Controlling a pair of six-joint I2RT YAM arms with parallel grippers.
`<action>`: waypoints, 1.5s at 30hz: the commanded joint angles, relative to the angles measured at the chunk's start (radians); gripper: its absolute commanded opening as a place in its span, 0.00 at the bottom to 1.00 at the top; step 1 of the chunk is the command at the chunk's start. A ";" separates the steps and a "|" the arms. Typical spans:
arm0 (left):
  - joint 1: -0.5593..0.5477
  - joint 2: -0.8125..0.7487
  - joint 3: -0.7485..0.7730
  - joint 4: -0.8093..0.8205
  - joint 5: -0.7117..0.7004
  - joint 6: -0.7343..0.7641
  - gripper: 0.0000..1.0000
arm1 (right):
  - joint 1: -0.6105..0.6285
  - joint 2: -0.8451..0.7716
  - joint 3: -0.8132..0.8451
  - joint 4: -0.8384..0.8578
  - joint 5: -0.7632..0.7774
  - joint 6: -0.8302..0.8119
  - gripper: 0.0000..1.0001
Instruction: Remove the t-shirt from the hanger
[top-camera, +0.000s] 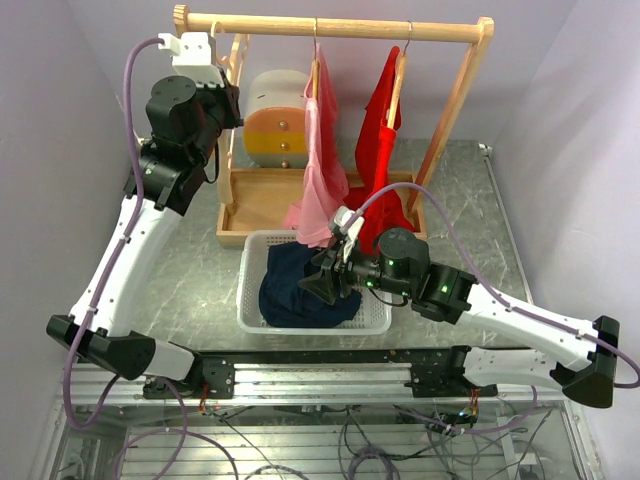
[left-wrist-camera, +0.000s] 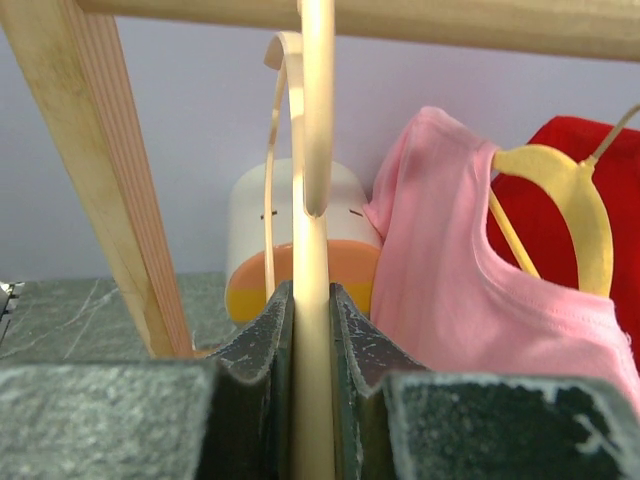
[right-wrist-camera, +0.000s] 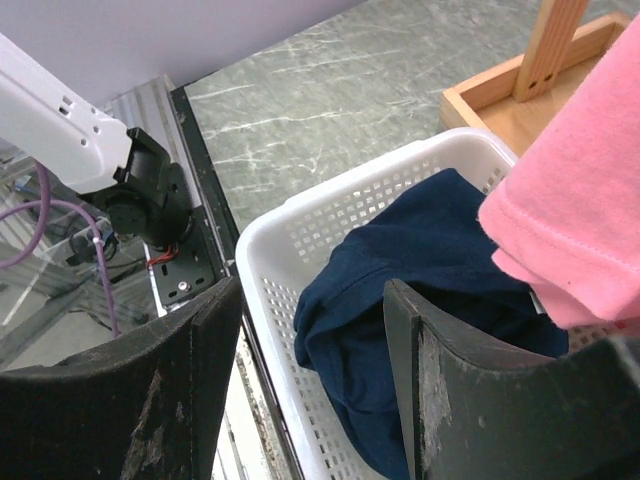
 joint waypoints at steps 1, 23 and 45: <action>0.007 0.029 0.074 0.089 -0.060 0.002 0.07 | 0.006 0.007 -0.014 0.030 -0.022 0.009 0.58; 0.059 0.256 0.268 0.090 -0.092 0.021 0.07 | 0.029 0.056 -0.054 0.126 -0.087 0.040 0.58; 0.061 0.156 0.038 0.089 -0.016 -0.030 0.33 | 0.048 -0.021 -0.039 0.086 0.003 0.019 0.60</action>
